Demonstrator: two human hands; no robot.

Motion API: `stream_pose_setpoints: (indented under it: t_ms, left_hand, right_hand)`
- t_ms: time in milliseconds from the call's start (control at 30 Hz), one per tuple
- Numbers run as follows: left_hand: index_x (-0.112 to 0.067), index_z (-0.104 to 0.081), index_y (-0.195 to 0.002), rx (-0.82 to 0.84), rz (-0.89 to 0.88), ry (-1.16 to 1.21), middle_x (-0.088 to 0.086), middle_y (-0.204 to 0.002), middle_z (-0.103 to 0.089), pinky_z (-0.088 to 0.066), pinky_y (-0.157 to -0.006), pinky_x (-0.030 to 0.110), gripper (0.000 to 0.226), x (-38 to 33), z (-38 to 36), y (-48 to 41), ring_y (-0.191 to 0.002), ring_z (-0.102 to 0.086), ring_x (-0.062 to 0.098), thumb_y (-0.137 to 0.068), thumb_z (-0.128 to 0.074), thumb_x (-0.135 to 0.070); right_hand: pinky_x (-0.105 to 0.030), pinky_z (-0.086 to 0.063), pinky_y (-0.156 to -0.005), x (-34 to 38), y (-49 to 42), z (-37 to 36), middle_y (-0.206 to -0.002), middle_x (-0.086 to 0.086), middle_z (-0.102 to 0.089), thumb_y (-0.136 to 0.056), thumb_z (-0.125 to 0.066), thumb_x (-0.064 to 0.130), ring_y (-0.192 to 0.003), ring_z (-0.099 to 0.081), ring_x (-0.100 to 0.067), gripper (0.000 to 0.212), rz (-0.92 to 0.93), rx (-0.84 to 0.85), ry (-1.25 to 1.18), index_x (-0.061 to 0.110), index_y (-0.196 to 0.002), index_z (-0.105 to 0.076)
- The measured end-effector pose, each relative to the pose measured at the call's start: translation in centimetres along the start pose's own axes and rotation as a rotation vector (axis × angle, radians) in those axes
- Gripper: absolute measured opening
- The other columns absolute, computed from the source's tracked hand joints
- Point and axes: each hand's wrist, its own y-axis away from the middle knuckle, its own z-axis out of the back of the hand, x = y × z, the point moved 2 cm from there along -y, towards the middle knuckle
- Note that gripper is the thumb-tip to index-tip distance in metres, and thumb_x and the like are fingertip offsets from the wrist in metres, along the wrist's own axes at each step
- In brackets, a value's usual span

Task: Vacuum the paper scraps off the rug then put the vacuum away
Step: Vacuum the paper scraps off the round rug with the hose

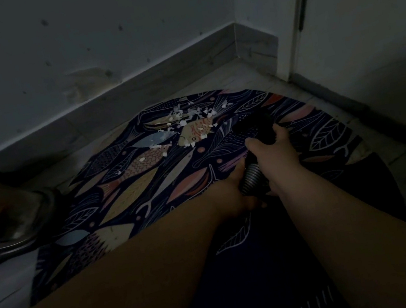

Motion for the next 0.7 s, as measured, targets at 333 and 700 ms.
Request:
stream_pose_setpoints:
  t_ms: [333, 700]
  left_hand:
    - [-0.044, 0.011, -0.147, -0.050, 0.025, 0.066, 0.005, -0.141, -0.047, -0.042, -0.083, 0.020, 0.093, 2.1, 0.5, 0.1, -0.111, -0.057, 0.020, -0.088, -0.061, -0.037]
    - [-0.036, 0.005, -0.150, -0.119, 0.044, 0.097, 0.002, -0.152, -0.030, -0.026, -0.095, 0.014, 0.095, 4.5, 0.6, 0.7, -0.134, -0.036, 0.017, -0.086, -0.064, -0.032]
  right_hand:
    - [-0.047, -0.048, -0.099, -0.4, -0.1, -2.0, -0.151, -0.005, -0.038, -0.095, -0.057, 0.036, -0.116, -0.050, -0.027, 0.075, 0.073, 0.098, 0.065, 0.040, -0.154, -0.011]
    - [-0.033, -0.041, -0.092, -0.6, 0.6, -4.2, -0.157, -0.002, -0.031, -0.096, -0.055, 0.036, -0.129, -0.044, -0.026, 0.073, 0.108, 0.161, 0.124, 0.037, -0.155, -0.013]
